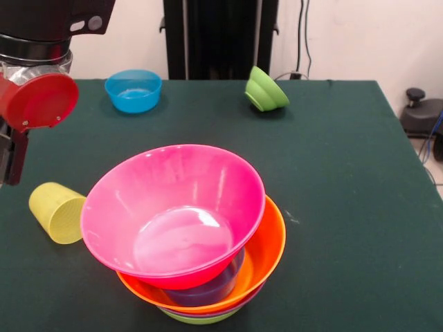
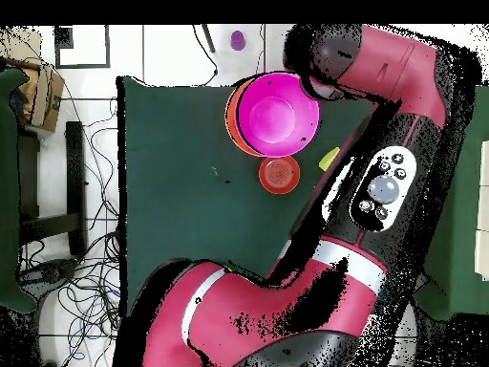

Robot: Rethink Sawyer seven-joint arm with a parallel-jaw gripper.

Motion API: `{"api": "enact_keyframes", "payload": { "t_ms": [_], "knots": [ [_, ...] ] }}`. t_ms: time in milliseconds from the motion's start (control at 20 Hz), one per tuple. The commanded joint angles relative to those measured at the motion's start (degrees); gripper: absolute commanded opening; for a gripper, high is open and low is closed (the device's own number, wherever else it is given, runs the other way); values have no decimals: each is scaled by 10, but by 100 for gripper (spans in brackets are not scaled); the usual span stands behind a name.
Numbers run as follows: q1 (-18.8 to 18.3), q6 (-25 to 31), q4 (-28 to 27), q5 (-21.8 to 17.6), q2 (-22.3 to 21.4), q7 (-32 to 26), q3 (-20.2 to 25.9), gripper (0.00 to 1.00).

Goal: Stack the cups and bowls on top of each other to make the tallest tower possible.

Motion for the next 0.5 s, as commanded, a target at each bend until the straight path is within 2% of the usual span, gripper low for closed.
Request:
{"api": "enact_keyframes", "payload": {
  "t_ms": [50,250,500],
  "knots": [
    [1,42,18,-15,26,-22,69,100],
    [-2,10,47,-22,19,-40,80,100],
    [-2,-21,71,-16,14,-18,92,100]
  ]
}}
